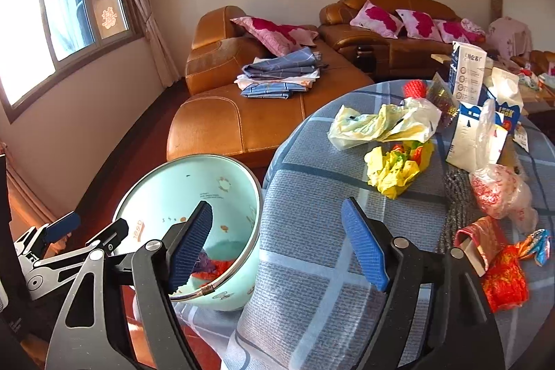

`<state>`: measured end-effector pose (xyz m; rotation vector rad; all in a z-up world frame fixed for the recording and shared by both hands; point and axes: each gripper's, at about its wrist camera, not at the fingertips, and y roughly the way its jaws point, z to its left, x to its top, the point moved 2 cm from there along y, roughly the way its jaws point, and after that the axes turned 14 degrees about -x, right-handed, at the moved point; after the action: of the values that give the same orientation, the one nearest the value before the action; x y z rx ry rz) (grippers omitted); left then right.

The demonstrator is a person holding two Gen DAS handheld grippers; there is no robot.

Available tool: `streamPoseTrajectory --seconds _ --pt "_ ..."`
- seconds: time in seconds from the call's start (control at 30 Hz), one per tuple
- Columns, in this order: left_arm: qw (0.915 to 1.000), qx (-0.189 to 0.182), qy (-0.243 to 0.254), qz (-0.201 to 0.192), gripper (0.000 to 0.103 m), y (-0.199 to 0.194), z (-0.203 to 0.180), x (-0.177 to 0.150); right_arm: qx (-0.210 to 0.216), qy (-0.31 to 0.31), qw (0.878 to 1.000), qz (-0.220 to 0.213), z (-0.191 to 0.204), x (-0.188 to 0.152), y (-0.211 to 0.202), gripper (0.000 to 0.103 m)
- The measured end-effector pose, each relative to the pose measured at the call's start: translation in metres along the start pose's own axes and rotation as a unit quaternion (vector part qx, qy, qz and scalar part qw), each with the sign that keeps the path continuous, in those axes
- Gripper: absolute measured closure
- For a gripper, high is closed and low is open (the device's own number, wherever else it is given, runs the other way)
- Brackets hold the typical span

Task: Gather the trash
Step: 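Open both tools to drop the bag and wrapper into the bucket, then grasp the red-and-blue snack wrapper with the right tool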

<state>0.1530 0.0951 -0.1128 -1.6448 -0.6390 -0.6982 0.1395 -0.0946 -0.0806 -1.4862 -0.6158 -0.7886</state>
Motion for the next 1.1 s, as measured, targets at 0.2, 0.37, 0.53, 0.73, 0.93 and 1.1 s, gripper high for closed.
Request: streamPoseTrajectory --seconds 0.2,0.37,0.53,0.73,0.93,1.1 --pt "0.9998 -0.020 0.006 -0.003 0.008 -0.009 -0.020 -0.002 -0.006 0.017 1.000 -0.009 -0.021 -0.001 -0.014 0.017" --pt "0.9996 -0.022 0.017 -0.008 0.006 -0.018 -0.030 -0.005 -0.028 0.035 0.999 -0.018 -0.041 -0.002 -0.026 0.015" --pt "0.9988 -0.041 0.024 -0.012 0.006 -0.028 -0.041 -0.006 -0.042 0.055 0.997 -0.018 -0.064 -0.007 -0.032 0.015" --pt "0.9971 -0.058 0.046 -0.016 0.006 -0.034 -0.066 -0.010 -0.074 0.080 0.994 -0.030 -0.102 -0.017 -0.045 0.015" --pt "0.9946 -0.084 0.061 -0.002 0.006 -0.031 -0.091 -0.018 -0.104 0.113 0.988 -0.025 -0.138 -0.026 -0.050 0.015" --pt "0.9927 -0.095 0.074 0.002 0.006 -0.030 -0.110 -0.024 -0.125 0.127 0.984 -0.019 -0.163 -0.036 -0.052 0.016"
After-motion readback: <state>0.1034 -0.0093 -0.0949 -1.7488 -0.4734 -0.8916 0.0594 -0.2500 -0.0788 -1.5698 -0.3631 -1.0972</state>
